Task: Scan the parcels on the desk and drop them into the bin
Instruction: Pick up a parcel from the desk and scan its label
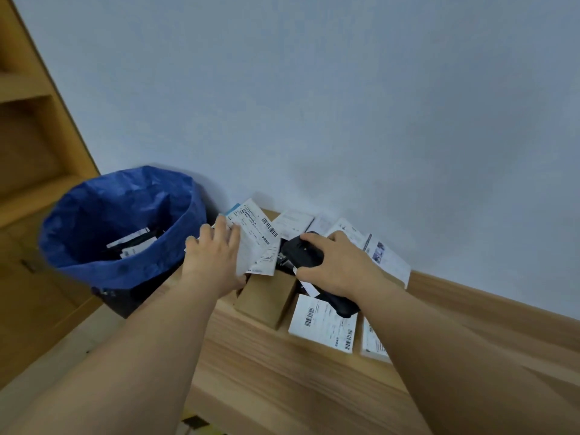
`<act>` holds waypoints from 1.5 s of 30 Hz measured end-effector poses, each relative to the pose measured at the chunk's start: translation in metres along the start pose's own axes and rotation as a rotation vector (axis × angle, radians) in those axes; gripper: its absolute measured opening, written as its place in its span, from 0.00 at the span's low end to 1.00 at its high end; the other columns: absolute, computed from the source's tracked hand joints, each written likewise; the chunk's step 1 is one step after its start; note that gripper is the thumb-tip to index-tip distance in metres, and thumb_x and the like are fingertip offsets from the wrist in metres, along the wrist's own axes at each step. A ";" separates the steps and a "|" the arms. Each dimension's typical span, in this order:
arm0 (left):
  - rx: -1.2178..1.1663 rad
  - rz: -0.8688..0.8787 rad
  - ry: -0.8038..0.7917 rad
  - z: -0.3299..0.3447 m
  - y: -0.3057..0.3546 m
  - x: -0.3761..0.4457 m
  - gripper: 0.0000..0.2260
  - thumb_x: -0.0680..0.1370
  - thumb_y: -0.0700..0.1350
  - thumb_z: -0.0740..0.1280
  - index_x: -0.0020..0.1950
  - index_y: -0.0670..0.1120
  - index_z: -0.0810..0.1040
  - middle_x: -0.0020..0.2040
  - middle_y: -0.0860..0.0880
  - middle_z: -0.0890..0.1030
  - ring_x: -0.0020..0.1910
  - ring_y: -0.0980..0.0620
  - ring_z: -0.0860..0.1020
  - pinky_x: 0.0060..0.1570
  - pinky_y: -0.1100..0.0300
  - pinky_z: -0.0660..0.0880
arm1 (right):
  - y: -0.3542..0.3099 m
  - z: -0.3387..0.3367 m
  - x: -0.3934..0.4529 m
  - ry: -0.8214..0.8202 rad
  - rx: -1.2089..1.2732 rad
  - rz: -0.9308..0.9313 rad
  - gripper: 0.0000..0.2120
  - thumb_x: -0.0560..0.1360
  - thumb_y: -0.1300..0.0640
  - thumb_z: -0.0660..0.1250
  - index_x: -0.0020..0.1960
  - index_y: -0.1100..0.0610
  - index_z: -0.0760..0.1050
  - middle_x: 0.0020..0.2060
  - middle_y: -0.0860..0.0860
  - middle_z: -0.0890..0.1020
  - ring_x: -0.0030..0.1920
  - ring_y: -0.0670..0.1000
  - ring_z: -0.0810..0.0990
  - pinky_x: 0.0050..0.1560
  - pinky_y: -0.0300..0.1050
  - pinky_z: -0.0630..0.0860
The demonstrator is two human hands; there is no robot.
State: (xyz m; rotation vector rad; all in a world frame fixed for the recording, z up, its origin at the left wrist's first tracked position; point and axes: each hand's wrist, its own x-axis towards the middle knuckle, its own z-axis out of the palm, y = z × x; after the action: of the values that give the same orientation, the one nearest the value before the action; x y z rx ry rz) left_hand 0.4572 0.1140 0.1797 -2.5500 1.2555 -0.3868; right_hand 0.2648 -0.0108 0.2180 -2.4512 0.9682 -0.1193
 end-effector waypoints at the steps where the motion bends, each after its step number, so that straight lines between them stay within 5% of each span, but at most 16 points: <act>1: 0.003 0.000 -0.002 -0.004 0.001 -0.004 0.49 0.71 0.71 0.64 0.79 0.46 0.45 0.78 0.40 0.48 0.71 0.38 0.60 0.64 0.45 0.69 | 0.000 -0.001 -0.004 -0.016 -0.007 -0.011 0.34 0.72 0.40 0.68 0.75 0.35 0.61 0.58 0.47 0.67 0.52 0.52 0.73 0.56 0.50 0.77; 6: 0.032 0.006 -0.009 -0.015 0.007 -0.020 0.49 0.71 0.70 0.64 0.79 0.45 0.44 0.78 0.39 0.47 0.71 0.39 0.61 0.63 0.46 0.69 | 0.004 -0.008 -0.017 -0.075 -0.057 -0.074 0.34 0.73 0.41 0.68 0.76 0.35 0.61 0.57 0.46 0.67 0.54 0.51 0.71 0.50 0.45 0.72; 14: 0.039 -0.014 -0.032 -0.026 0.010 -0.030 0.49 0.71 0.70 0.64 0.79 0.46 0.44 0.78 0.40 0.46 0.72 0.39 0.60 0.65 0.46 0.68 | 0.009 -0.029 -0.030 -0.088 -0.081 -0.073 0.33 0.72 0.42 0.68 0.75 0.35 0.62 0.58 0.48 0.69 0.59 0.54 0.74 0.59 0.50 0.75; 24: 0.050 -0.022 -0.046 -0.019 -0.001 -0.025 0.50 0.71 0.72 0.61 0.80 0.46 0.43 0.79 0.40 0.46 0.72 0.40 0.59 0.65 0.46 0.68 | 0.000 -0.047 -0.034 -0.109 -0.177 -0.067 0.31 0.73 0.43 0.68 0.74 0.34 0.64 0.63 0.49 0.69 0.60 0.53 0.72 0.58 0.48 0.73; 29: -0.175 -0.221 -0.042 -0.018 -0.016 -0.024 0.48 0.71 0.71 0.63 0.80 0.47 0.45 0.78 0.40 0.47 0.72 0.40 0.60 0.65 0.46 0.68 | -0.022 -0.029 -0.018 -0.029 -0.035 -0.043 0.32 0.72 0.42 0.69 0.74 0.35 0.64 0.60 0.49 0.68 0.58 0.53 0.74 0.55 0.47 0.74; 38: -0.498 -0.581 0.019 -0.012 -0.108 -0.038 0.45 0.72 0.69 0.65 0.79 0.50 0.48 0.79 0.40 0.46 0.74 0.37 0.56 0.69 0.42 0.60 | -0.150 0.057 0.032 0.299 0.393 -0.055 0.33 0.72 0.42 0.68 0.75 0.37 0.62 0.64 0.50 0.67 0.58 0.55 0.77 0.55 0.48 0.75; 45: -0.590 -0.823 0.052 0.039 -0.245 -0.083 0.44 0.70 0.68 0.69 0.78 0.53 0.53 0.79 0.43 0.49 0.72 0.38 0.58 0.68 0.44 0.60 | -0.280 0.150 0.059 0.252 0.496 -0.164 0.34 0.72 0.42 0.69 0.76 0.37 0.61 0.65 0.50 0.66 0.60 0.55 0.76 0.61 0.55 0.76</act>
State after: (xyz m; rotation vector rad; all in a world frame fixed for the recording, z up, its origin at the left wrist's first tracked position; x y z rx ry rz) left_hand 0.6003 0.3289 0.2211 -3.5116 0.2630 -0.2505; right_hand 0.5199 0.1870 0.2156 -2.0757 0.7247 -0.6561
